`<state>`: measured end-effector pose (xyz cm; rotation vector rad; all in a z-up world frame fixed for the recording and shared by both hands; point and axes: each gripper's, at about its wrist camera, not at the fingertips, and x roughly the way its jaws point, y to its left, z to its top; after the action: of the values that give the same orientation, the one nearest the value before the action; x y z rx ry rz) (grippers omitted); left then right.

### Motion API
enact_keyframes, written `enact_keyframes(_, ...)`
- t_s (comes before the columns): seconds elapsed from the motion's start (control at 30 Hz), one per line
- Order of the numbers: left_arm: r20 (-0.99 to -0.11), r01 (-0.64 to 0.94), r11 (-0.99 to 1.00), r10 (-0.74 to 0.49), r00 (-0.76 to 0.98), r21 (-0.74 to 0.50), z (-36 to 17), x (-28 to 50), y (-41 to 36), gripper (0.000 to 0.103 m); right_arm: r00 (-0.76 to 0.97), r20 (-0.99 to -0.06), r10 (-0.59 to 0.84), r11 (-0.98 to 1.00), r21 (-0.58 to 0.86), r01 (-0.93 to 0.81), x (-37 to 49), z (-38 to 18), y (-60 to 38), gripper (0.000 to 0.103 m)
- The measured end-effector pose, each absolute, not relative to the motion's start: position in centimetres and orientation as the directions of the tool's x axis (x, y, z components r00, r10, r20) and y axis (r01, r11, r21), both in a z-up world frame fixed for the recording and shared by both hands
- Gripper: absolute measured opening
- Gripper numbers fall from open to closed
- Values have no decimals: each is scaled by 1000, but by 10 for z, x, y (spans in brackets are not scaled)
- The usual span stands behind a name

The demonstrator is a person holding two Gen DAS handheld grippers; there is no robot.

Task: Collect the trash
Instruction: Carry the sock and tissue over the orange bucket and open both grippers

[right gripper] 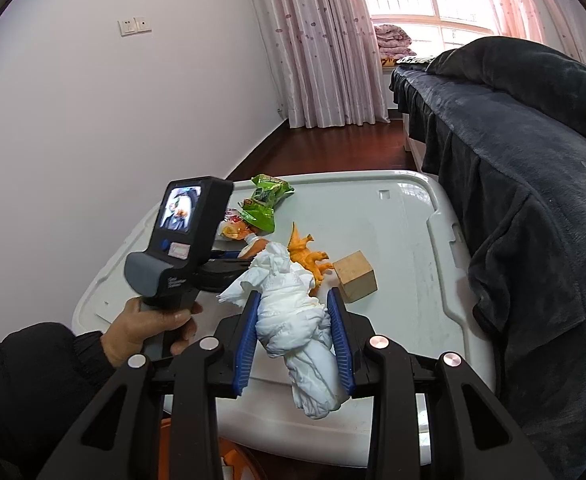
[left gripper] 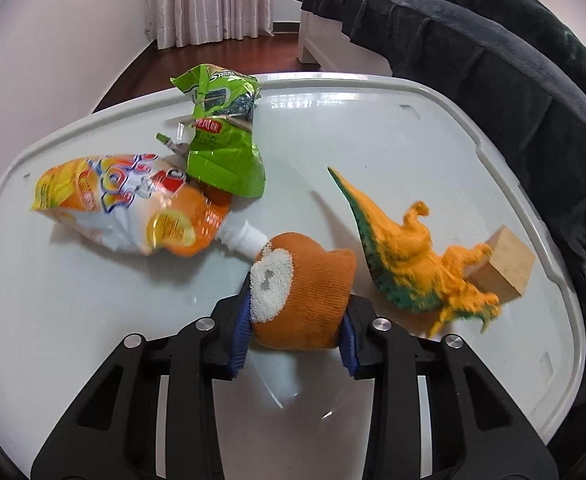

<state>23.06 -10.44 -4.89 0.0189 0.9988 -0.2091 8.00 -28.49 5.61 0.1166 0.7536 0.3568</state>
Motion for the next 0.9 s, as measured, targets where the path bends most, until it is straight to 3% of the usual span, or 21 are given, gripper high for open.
enact_keyframes(0.43, -773, 209, 962, -266, 576, -175, 20, 144, -81, 33, 677, -653, 340, 940, 215, -264, 78, 54, -283, 34)
enact_keyframes(0.9, -707, 178, 981, -179, 685, -77, 83, 65, -60, 33, 701, -652, 290, 956, 170, -238, 76, 52, -284, 34)
